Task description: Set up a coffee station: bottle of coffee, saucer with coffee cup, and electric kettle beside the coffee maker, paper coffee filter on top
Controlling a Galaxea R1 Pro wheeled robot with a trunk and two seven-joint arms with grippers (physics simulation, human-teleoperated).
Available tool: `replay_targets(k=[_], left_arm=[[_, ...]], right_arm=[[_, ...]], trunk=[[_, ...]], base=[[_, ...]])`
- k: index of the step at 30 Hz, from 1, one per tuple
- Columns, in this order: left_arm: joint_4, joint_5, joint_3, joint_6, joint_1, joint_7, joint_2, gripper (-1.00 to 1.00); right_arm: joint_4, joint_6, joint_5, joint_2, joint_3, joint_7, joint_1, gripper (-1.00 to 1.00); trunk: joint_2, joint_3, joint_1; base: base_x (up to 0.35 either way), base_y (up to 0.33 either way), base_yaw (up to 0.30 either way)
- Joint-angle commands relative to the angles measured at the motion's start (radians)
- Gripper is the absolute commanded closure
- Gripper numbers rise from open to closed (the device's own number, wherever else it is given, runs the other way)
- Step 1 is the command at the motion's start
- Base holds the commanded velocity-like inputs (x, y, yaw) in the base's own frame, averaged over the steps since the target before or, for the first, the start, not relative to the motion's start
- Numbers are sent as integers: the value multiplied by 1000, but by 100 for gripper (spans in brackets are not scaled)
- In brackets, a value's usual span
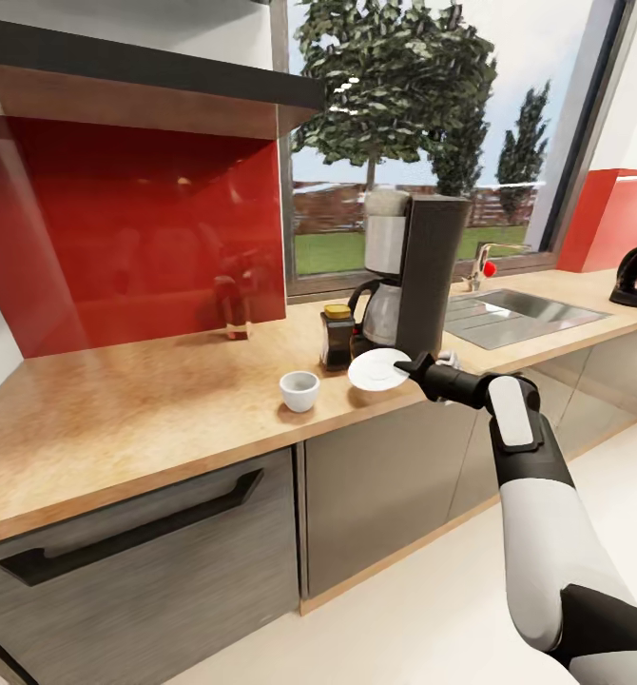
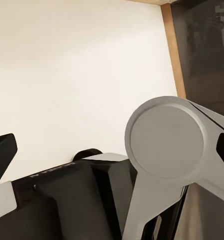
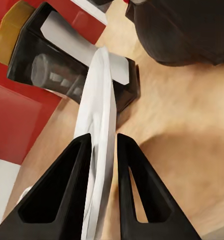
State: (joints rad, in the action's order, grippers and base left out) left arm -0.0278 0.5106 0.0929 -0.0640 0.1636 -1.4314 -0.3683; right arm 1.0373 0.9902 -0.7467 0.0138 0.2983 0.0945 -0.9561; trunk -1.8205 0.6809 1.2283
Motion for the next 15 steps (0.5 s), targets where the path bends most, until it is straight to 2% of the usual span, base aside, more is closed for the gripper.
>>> replay_targets(k=[1, 6, 15], left_arm=[[0, 8, 8, -7, 1, -1, -1, -100], [0, 8, 9, -7, 1, -1, 0, -100], [0, 8, 9, -7, 1, -1, -1, -100]], right_arm=[[0, 6, 7, 1, 4, 5, -1, 100], [-1, 1, 6, 2, 5, -48, -1, 100], [-23, -2, 6, 3, 5, -60, -1, 100]], trunk=[[-1, 1, 0], [-1, 1, 0], [-1, 1, 0]], base=[[-3, 8, 0], [-39, 29, 0], [-17, 15, 0]])
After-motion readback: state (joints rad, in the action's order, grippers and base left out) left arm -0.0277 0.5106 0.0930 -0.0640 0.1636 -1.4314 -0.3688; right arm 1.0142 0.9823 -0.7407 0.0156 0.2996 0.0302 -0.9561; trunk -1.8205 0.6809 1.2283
